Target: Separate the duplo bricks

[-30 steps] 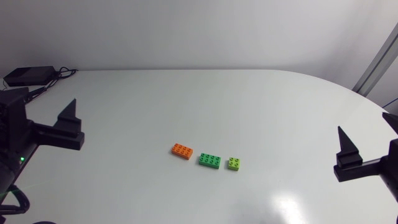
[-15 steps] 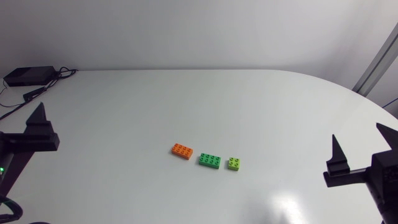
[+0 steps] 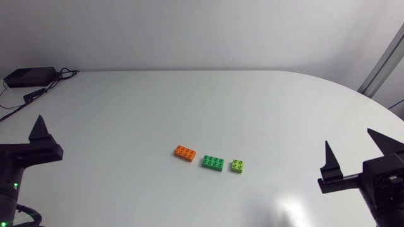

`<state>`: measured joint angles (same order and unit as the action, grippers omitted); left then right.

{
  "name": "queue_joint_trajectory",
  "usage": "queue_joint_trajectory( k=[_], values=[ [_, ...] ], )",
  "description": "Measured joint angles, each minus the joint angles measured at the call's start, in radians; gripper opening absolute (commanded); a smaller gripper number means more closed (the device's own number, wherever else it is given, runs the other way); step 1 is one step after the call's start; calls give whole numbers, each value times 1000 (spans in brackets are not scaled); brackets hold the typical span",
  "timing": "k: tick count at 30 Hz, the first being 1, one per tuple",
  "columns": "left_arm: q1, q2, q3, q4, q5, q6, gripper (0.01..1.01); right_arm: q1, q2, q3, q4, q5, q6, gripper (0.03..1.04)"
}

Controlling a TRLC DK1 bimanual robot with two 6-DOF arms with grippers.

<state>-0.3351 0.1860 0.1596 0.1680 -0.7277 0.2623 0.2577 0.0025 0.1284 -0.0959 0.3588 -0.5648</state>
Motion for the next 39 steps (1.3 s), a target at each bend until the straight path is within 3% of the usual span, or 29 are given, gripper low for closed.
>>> queue_joint_trajectory(
  k=[5, 11, 21, 26, 31, 39],
  values=[
    [43, -39, -46, 24, 98, -42, 985, 15, 0, -14, 2, -53, 3, 1005],
    [131, -164, -102, 33, 299, -104, 985, 45, -1, -50, 6, -68, 17, 1005],
    [176, -180, -109, 89, 360, -125, 985, 17, 0, -50, 5, -72, 126, 1005],
    [186, -180, -112, 95, 423, -121, 985, -51, 0, -50, -5, -120, 177, 1005],
    [196, -180, -136, 100, 489, -78, 985, -193, 0, -45, -48, -324, 292, 1005],
    [216, -180, -140, 61, 538, -66, 985, -233, 0, -43, -55, -356, 414, 1005]
  ],
)
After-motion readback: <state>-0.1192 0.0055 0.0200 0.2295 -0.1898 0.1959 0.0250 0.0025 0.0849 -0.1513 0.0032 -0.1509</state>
